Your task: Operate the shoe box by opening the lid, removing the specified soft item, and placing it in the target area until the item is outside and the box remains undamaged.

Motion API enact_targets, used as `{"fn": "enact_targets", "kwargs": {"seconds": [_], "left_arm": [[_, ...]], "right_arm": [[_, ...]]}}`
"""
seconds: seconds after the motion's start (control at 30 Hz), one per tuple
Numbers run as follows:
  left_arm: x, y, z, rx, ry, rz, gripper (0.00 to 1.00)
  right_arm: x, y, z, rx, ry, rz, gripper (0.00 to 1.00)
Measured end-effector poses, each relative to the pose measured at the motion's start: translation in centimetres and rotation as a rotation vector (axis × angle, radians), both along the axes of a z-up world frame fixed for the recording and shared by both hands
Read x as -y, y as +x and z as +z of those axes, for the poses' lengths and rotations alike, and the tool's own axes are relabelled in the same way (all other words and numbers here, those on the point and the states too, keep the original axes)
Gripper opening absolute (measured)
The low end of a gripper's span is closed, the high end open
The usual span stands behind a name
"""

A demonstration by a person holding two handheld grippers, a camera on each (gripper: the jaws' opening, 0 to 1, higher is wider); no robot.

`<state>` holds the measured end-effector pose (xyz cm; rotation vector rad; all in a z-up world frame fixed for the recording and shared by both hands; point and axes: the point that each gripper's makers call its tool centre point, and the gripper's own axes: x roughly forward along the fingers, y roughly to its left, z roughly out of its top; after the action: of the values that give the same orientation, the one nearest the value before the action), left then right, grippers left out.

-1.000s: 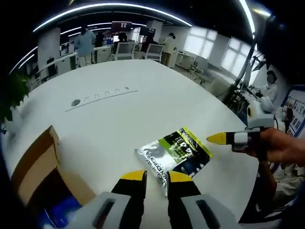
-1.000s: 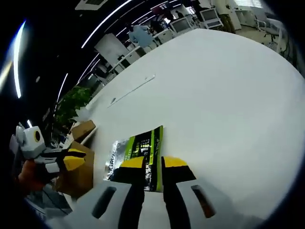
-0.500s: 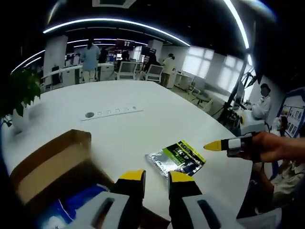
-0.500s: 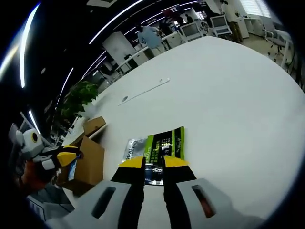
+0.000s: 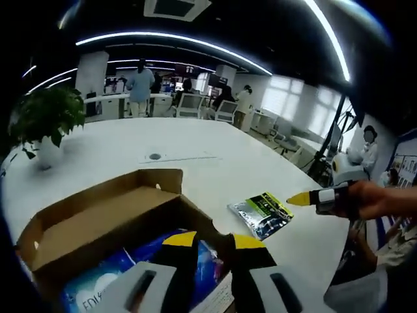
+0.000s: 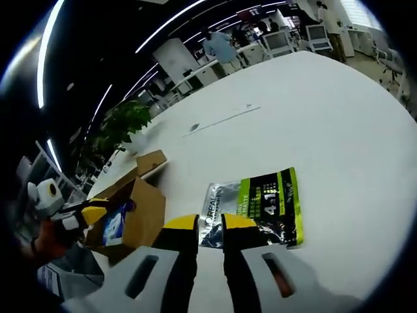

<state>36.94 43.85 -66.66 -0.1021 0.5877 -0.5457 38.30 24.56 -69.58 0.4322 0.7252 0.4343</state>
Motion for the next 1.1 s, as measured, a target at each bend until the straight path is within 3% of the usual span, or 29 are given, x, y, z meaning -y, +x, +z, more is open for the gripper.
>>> {"fn": "enact_targets", "kwargs": {"seconds": [0.3,0.6,0.9,1.1], "left_arm": [[-5.9,-1.9,0.0,0.016,-0.001,0.078,0.19],[-10.3,-3.3,-0.2,0.010,0.009,0.143,0.19],[-13.1,-5.5,-0.2,0.022,0.020,0.203,0.20],[-14.2,-6.8,-0.4,0.026,0.029,0.233,0.20]], "right_arm": [[-3.8,-0.3,0.7,0.021,0.011,0.084,0.13],[-6.3,-0.2,1.4,0.038,0.017,0.132,0.13],[-9.0,-1.0,2.4,0.058,0.015,0.193,0.13],[-10.1,-1.2,1.9,0.059,0.005,0.241,0.14]]}}
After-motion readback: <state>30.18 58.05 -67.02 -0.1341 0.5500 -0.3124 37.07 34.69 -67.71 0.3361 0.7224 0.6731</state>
